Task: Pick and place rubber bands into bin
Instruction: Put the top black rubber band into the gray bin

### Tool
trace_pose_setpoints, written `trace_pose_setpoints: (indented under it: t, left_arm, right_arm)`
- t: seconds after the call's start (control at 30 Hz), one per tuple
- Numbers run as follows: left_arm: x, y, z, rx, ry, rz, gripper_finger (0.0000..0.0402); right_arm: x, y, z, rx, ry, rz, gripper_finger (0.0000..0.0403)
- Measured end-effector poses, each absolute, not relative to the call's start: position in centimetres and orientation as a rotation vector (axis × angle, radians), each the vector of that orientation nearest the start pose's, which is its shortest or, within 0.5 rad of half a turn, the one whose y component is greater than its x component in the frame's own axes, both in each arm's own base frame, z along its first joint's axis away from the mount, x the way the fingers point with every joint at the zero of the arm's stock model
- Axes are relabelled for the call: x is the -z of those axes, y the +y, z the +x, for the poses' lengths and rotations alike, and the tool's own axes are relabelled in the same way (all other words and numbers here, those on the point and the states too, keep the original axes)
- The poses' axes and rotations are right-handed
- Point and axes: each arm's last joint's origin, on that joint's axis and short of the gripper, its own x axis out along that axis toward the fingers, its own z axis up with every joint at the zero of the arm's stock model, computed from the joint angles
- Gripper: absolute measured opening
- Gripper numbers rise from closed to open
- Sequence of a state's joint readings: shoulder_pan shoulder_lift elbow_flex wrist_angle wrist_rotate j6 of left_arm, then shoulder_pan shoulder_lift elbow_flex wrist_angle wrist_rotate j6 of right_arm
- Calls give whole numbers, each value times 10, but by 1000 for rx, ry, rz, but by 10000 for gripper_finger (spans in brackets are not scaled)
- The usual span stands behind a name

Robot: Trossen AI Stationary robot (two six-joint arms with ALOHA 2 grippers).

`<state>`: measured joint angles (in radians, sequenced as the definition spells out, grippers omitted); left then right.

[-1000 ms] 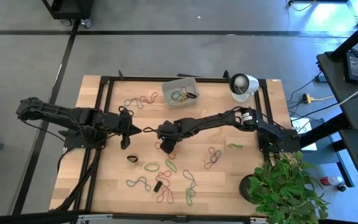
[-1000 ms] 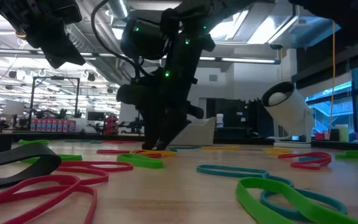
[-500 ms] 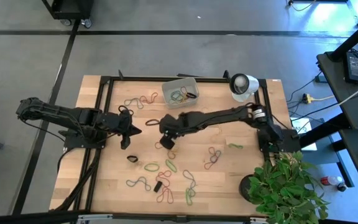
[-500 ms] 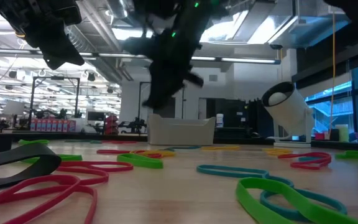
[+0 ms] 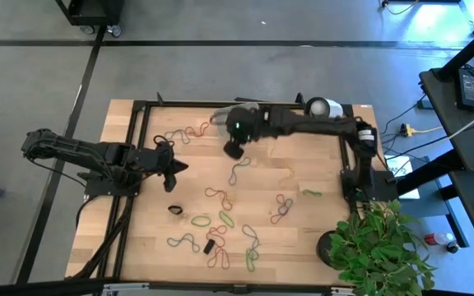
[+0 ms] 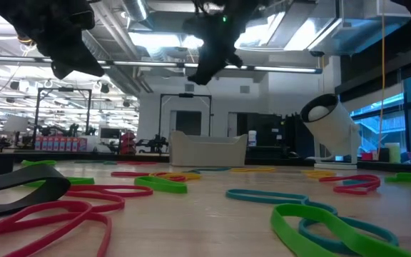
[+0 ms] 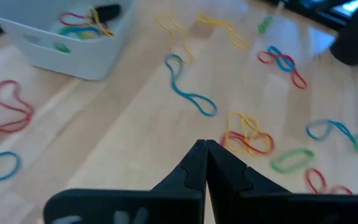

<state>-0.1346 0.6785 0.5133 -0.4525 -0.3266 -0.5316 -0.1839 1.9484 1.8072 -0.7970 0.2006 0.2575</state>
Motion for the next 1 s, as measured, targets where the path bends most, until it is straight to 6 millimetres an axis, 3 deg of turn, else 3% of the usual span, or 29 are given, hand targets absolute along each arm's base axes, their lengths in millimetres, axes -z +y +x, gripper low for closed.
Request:
trace_pose_setpoints:
  t: [0.17, 0.37, 0.5, 0.6, 1.0]
  left_arm:
    - [-237, -7, 146, -392, 464, -371, 3]
    - [-241, -2, 148, -473, 402, -367, 3]
    - [-241, 0, 147, -508, 392, -373, 2]
    - [-241, 2, 147, -523, 385, -395, 3]
    - [-235, 2, 153, -553, 401, -474, 1]
  right_arm:
    - [-291, -137, 411, 459, 870, 276, 4]
    - [-251, -177, 413, 412, 973, 264, 3]
    - [-214, -190, 419, 382, 1066, 233, 13]
    - [-199, -196, 421, 381, 1088, 232, 36]
    - [-193, -218, 408, 398, 1136, 230, 143]
